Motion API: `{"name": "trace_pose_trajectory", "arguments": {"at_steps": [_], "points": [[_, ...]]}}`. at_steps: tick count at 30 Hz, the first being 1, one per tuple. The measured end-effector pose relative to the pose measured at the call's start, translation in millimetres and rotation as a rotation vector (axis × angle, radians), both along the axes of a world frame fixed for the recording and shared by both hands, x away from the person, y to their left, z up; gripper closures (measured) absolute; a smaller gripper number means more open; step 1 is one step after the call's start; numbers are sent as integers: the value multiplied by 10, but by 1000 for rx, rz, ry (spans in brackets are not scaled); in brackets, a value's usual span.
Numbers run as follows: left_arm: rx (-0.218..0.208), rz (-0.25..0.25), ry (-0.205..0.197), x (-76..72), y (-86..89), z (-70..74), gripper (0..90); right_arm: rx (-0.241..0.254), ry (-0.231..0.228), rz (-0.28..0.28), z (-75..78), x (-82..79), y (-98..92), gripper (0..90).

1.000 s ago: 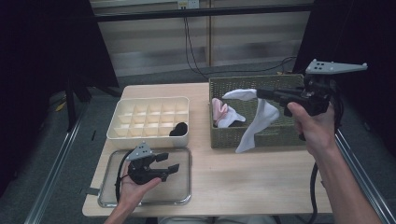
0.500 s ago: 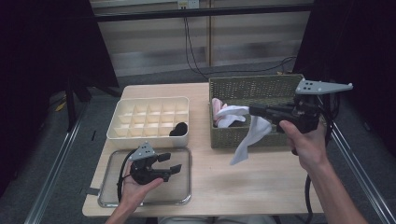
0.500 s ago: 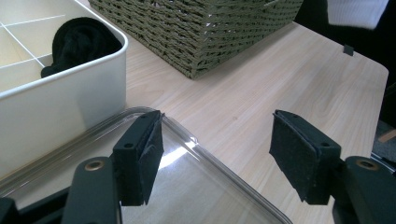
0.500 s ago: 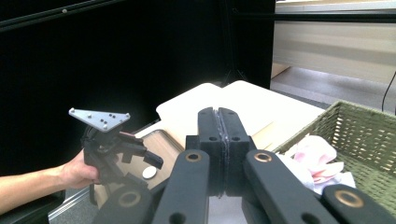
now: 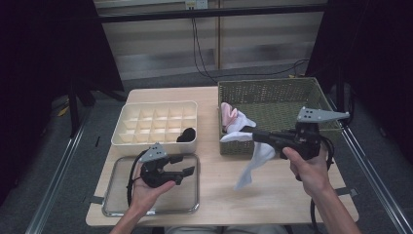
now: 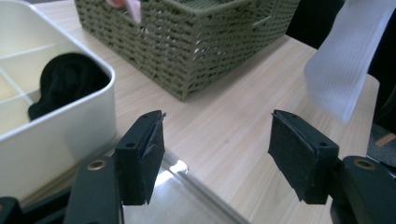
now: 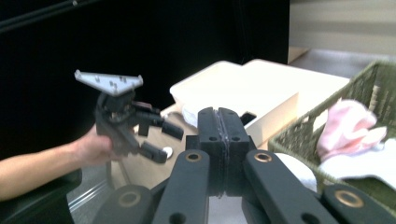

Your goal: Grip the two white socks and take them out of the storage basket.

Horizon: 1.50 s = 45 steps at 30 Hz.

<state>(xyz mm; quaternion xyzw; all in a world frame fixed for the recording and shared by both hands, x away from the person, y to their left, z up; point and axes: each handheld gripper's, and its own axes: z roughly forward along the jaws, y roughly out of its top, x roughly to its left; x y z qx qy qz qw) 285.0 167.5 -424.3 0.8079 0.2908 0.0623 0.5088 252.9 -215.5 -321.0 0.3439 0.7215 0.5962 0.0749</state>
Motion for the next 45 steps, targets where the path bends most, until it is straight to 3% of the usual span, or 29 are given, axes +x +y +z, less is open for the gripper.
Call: {"name": "trace_pose_trajectory", "arguments": {"at_steps": [10, 12, 15, 20, 26, 28, 30, 32, 35, 39, 45], "points": [[-4, -53, -14, 29, -222, 68, 367, -12, 62, 29, -304, 15, 121, 892], [-7, -62, -11, 27, -265, 42, 367, -26, 91, 44, -427, 43, 184, 892], [-3, -70, -9, 28, -287, 20, 379, -33, 107, 52, -492, 59, 218, 892], [-11, -94, -7, 5, -312, -49, 474, -53, 134, 63, -640, 90, 288, 892], [-21, -111, 7, 23, -425, -95, 462, -75, 167, 87, -755, 96, 363, 892], [-10, -137, 1, 25, -481, -98, 507, -74, 173, 93, -794, 109, 396, 892], [-5, -157, 5, 19, -488, -120, 617, -71, 179, 103, -829, 116, 416, 892], [0, -166, 8, 18, -480, -137, 726, -72, 186, 109, -863, 121, 431, 892], [7, -165, 26, 24, -464, -177, 811, -73, 192, 108, -888, 128, 428, 892], [15, -177, 37, 40, -448, -201, 853, -82, 205, 99, -945, 145, 404, 891], [50, -170, 74, 67, -497, -295, 857, -160, 242, 72, -1158, 209, 368, 890]]}}
